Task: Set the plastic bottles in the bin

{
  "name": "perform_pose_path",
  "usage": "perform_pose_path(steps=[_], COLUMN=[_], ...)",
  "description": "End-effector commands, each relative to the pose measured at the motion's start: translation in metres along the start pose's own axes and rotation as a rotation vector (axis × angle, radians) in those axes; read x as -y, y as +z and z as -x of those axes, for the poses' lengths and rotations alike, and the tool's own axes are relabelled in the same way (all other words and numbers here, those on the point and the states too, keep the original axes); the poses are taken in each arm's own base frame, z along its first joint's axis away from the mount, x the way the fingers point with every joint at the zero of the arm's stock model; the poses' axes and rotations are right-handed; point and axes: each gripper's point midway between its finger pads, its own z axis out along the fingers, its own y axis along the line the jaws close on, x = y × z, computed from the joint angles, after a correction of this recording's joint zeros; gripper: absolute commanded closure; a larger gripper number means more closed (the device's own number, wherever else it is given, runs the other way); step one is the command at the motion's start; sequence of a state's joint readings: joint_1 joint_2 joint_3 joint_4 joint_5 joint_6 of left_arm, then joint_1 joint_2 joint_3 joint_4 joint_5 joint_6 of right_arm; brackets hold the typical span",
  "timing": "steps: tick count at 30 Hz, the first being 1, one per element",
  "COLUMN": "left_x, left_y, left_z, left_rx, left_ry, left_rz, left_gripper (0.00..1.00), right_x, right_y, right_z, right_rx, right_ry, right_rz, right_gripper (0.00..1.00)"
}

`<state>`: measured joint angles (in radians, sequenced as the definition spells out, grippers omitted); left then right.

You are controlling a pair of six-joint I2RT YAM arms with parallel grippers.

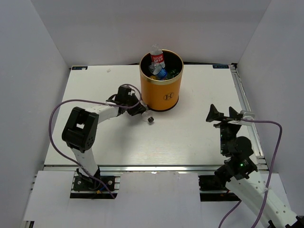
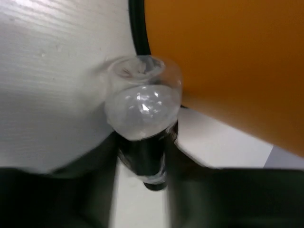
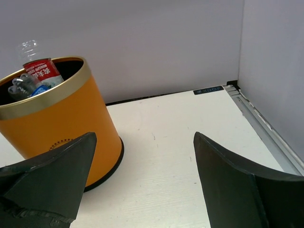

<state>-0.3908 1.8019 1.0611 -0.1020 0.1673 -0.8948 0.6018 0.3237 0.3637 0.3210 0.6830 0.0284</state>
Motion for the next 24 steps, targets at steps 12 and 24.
perform_pose_path(steps=[12, 24], left_x=[0.096, 0.252], left_y=[-0.162, -0.283], left_z=[0.096, 0.139], left_rx=[0.434, 0.698], left_ry=[0.122, 0.39], left_rz=[-0.148, -0.627], left_gripper=[1.0, 1.0], right_x=[0.017, 0.015], right_y=[-0.009, -0.009], right_z=[0.014, 0.011], right_rx=[0.033, 0.019], right_ry=[0.06, 0.042], right_rz=[-0.067, -0.056], right_gripper=[0.11, 0.11])
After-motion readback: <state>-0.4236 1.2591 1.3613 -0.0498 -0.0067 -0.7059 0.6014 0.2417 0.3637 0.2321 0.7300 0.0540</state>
